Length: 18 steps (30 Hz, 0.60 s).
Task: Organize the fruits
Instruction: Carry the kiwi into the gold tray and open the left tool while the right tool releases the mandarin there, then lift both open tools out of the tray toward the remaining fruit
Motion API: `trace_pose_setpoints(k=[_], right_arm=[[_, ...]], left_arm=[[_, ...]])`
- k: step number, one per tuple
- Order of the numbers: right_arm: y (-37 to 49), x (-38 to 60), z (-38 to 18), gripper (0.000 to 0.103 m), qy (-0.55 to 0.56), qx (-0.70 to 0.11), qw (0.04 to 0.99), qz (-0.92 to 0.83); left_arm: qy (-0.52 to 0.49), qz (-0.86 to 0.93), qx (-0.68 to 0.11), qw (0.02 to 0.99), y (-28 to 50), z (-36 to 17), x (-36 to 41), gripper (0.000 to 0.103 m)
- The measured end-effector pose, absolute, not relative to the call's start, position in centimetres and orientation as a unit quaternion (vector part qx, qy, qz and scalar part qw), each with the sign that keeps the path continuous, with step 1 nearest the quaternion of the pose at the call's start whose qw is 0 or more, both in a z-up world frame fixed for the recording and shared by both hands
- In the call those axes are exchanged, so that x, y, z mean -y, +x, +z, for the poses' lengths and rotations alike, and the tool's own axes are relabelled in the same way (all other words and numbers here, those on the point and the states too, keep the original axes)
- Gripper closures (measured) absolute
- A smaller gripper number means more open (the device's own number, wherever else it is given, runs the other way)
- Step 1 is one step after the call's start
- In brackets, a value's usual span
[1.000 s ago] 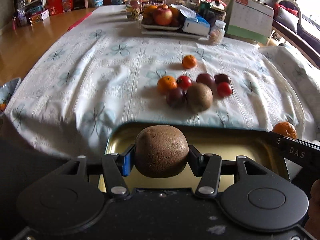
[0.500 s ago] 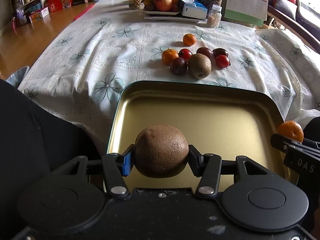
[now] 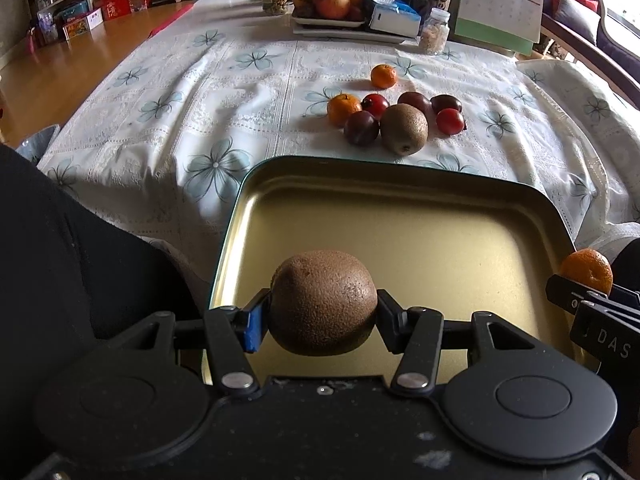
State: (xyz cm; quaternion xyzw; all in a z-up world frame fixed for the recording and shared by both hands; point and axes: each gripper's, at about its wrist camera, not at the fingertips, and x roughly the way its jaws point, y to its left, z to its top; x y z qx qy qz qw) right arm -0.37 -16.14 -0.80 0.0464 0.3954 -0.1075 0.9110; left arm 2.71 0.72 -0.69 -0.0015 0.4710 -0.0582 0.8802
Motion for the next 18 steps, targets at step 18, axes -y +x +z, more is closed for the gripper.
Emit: trace_pose_setpoints(k=[18], right_arm=[[-0.29, 15.44, -0.97, 0.050, 0.027, -0.398, 0.910, -0.109]], left_arm=[[0.014, -0.069, -0.450, 0.890, 2.10, -0.36, -0.04, 0.049]])
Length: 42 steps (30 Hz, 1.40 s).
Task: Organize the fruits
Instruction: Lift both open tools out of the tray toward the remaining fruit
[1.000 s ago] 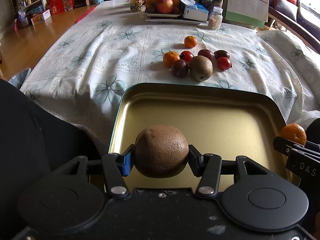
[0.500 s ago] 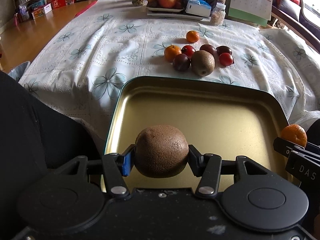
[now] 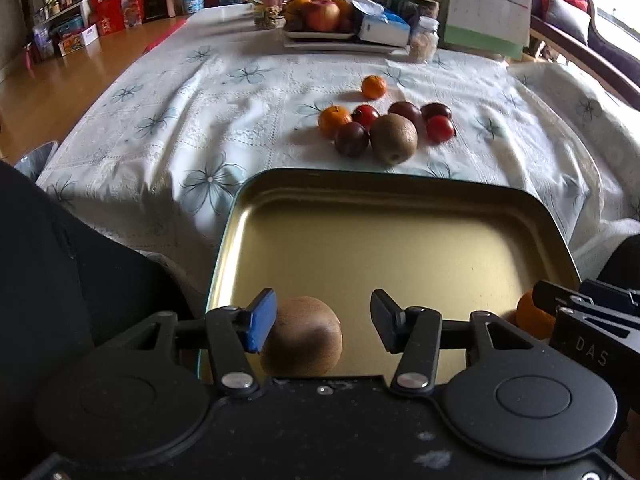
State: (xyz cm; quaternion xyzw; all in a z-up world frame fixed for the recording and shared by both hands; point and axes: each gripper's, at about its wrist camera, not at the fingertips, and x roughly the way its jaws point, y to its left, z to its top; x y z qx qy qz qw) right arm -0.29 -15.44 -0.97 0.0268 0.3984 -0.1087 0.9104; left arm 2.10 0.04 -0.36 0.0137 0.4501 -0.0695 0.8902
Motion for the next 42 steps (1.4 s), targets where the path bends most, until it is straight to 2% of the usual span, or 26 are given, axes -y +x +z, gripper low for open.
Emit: trace_pose_setpoints(k=[42], right_arm=[[-0.18, 15.96, -0.99, 0.050, 0.041, -0.408, 0.906, -0.106]], left_arm=[[0.027, -0.071, -0.449, 0.890, 1.47, -0.40, 0.13, 0.050]])
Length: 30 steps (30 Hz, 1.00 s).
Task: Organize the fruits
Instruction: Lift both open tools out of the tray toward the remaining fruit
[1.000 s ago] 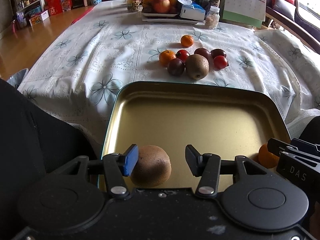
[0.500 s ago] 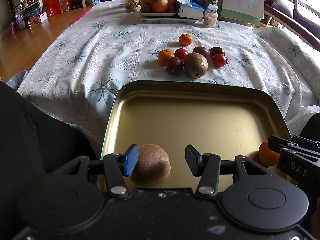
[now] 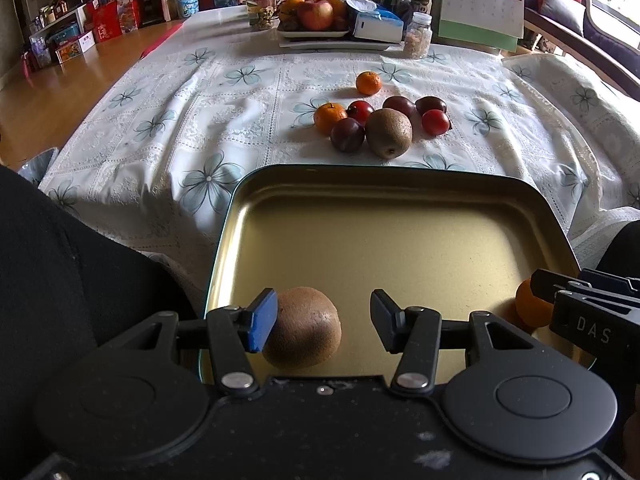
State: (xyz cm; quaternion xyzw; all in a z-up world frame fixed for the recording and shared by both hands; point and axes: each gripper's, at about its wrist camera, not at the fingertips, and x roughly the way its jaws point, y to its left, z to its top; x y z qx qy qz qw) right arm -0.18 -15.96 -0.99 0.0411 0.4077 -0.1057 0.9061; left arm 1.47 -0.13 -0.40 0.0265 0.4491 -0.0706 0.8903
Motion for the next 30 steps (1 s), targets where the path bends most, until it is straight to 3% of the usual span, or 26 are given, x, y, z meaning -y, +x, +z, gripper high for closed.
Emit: trace_pose_setpoints(k=[20, 30], right_arm=[[1.4, 16.4, -1.0, 0.050, 0.058, -0.449, 0.887, -0.096], [5.6, 16.9, 1.3, 0.050, 0.070, -0.457, 0.883, -0.076]], left_arm=[[0.004, -0.046, -0.479, 0.877, 2.6, -0.1, -0.7, 0.050], [0.018, -0.044, -0.484, 0.874, 6.5, 2.7, 0.1, 0.050]])
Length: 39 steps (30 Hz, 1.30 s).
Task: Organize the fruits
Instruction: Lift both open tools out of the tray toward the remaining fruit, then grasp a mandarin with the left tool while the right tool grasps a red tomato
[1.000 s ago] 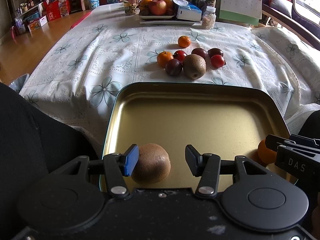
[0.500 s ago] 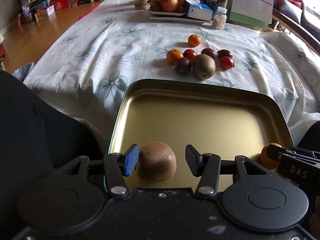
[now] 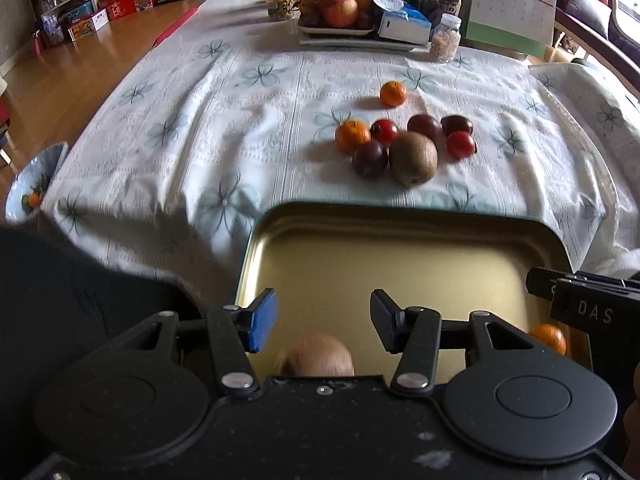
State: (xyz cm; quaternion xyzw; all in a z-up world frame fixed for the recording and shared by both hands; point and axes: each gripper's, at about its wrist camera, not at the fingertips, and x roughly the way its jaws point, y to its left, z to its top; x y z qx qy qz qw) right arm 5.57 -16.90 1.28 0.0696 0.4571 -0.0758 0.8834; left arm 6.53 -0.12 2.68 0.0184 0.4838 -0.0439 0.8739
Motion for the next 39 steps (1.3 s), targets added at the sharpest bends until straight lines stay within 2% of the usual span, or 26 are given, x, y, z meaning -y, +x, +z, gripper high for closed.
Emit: trace_pose_setpoints(k=[8, 13, 20, 29, 36, 39], right_arm=[[9.9, 19.3, 3.3, 0.050, 0.097, -0.465, 0.876, -0.081], [11.7, 21.1, 3.1, 0.049, 0.118, -0.470, 0.869, -0.099], [13.2, 21.2, 1.5, 0.049, 0.118, -0.479, 0.864, -0.105], [14.1, 20.4, 1.3, 0.050, 0.116, -0.474, 0.869, -0.080], [15.4, 21.6, 2.2, 0.050, 0.153, -0.466, 0.869, -0.060], [15.8, 21.9, 2.2, 0.050, 0.146, -0.462, 0.873, -0.062]], left_arm=[[0.019, -0.034, -0.481, 0.876, 11.0, 5.2, 0.2, 0.050], [0.008, -0.033, -0.493, 0.869, 13.4, 4.7, 0.8, 0.050], [0.051, -0.028, -0.481, 0.875, 15.3, 4.2, 2.4, 0.050], [0.058, -0.031, -0.496, 0.866, 17.2, 3.6, 4.1, 0.050], [0.012, -0.043, -0.515, 0.856, 19.7, 3.9, 3.8, 0.050], [0.029, -0.044, -0.510, 0.859, 20.6, 3.9, 3.9, 0.050]])
